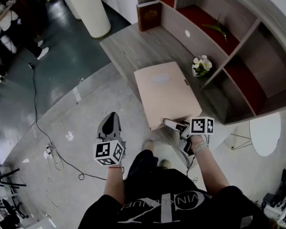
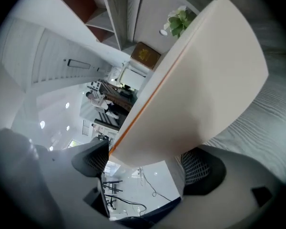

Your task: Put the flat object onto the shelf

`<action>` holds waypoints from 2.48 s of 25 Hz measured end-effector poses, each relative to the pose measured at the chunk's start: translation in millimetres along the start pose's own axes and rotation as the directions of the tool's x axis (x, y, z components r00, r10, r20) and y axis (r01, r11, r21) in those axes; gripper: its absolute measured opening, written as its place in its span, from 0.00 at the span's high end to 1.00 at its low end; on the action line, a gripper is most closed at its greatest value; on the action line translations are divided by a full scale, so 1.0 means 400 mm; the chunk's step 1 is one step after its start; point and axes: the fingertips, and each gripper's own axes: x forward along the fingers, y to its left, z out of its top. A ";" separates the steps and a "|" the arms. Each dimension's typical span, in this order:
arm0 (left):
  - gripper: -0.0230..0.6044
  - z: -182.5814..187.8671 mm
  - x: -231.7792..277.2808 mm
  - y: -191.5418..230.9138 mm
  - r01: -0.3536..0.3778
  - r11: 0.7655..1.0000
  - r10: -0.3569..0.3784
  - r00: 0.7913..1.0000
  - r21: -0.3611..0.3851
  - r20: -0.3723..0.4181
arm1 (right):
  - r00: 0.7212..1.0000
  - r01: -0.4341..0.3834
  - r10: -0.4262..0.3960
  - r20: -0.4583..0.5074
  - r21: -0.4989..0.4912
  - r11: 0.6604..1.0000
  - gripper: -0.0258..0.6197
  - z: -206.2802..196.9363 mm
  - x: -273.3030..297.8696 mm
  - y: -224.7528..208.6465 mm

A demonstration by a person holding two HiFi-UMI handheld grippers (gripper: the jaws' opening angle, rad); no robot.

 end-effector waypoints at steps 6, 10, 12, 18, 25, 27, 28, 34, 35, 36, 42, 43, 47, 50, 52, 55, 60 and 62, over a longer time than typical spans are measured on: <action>0.95 -0.008 -0.002 0.001 -0.001 1.000 0.001 1.000 -0.016 0.001 | 0.993 0.039 -0.050 -0.109 -0.105 0.994 0.22 -0.054 0.003 -0.021; 0.95 -0.009 0.001 -0.001 -0.002 1.000 0.002 1.000 -0.025 0.002 | 0.974 0.090 -0.128 -0.185 -0.200 0.976 0.28 -0.088 0.002 -0.052; 0.95 -0.010 -0.002 0.001 -0.006 0.999 0.007 1.000 -0.036 0.002 | 0.962 0.121 -0.174 -0.211 -0.243 0.962 0.31 -0.105 -0.001 -0.069; 0.95 -0.015 -0.009 0.000 -0.018 0.999 0.019 1.000 -0.038 0.000 | 0.965 0.144 -0.183 -0.187 -0.207 0.968 0.51 -0.120 -0.007 -0.104; 0.95 -0.015 -0.014 -0.011 -0.022 0.999 0.022 1.000 -0.040 0.003 | 0.971 0.136 -0.175 -0.164 -0.226 0.965 0.66 -0.114 -0.017 -0.096; 0.95 -0.014 -0.013 -0.019 -0.018 0.999 0.018 1.000 -0.038 0.005 | 0.970 0.141 -0.184 -0.160 -0.247 0.959 0.72 -0.112 -0.026 -0.093; 0.95 -0.014 -0.013 -0.021 -0.017 0.999 0.017 1.000 -0.038 0.006 | 0.969 0.144 -0.189 -0.159 -0.258 0.955 0.75 -0.111 -0.030 -0.091; 0.95 -0.012 -0.015 -0.031 -0.014 0.999 0.015 1.000 -0.038 0.008 | 0.971 0.140 -0.192 -0.142 -0.313 0.939 0.88 -0.100 -0.056 -0.074; 0.95 -0.010 -0.016 -0.033 -0.014 0.999 0.014 1.000 -0.038 0.010 | 0.972 0.140 -0.193 -0.136 -0.328 0.934 0.90 -0.095 -0.061 -0.069; 0.95 -0.009 -0.016 -0.035 -0.013 0.999 0.014 1.000 -0.038 0.012 | 0.973 0.139 -0.193 -0.128 -0.344 0.929 0.92 -0.089 -0.066 -0.063; 0.95 0.001 -0.018 -0.048 -0.009 0.999 0.010 1.000 -0.033 0.022 | 0.985 0.117 -0.158 -0.070 -0.409 0.905 0.95 -0.040 -0.096 -0.019; 0.95 0.002 -0.018 -0.049 -0.009 0.999 0.010 1.000 -0.031 0.023 | 0.987 0.116 -0.153 -0.056 -0.416 0.902 0.95 -0.030 -0.102 -0.013; 0.95 0.012 -0.021 -0.048 -0.015 1.000 0.016 0.999 -0.024 0.032 | 0.988 0.139 -0.154 0.005 -0.467 0.873 0.95 0.014 -0.124 0.004; 0.95 0.021 -0.023 -0.052 -0.019 1.000 0.019 0.999 -0.018 0.041 | 0.988 0.155 -0.142 0.064 -0.509 0.847 0.95 0.053 -0.142 0.023; 0.95 0.029 -0.023 -0.055 -0.020 1.000 0.021 0.999 -0.012 0.049 | 0.987 0.158 -0.120 0.106 -0.529 0.834 0.95 0.079 -0.154 0.040; 0.95 0.041 -0.024 -0.058 -0.021 1.000 0.021 0.998 -0.002 0.059 | 0.982 0.173 -0.101 0.158 -0.558 0.811 0.95 0.110 -0.169 0.064; 0.95 0.059 -0.022 -0.060 -0.023 1.000 0.023 0.997 0.008 0.072 | 0.974 0.193 -0.079 0.214 -0.590 0.784 0.95 0.149 -0.189 0.087; 0.95 0.069 -0.022 -0.060 -0.024 1.000 0.023 0.997 0.008 0.080 | 0.971 0.198 -0.072 0.228 -0.599 0.776 0.95 0.160 -0.197 0.096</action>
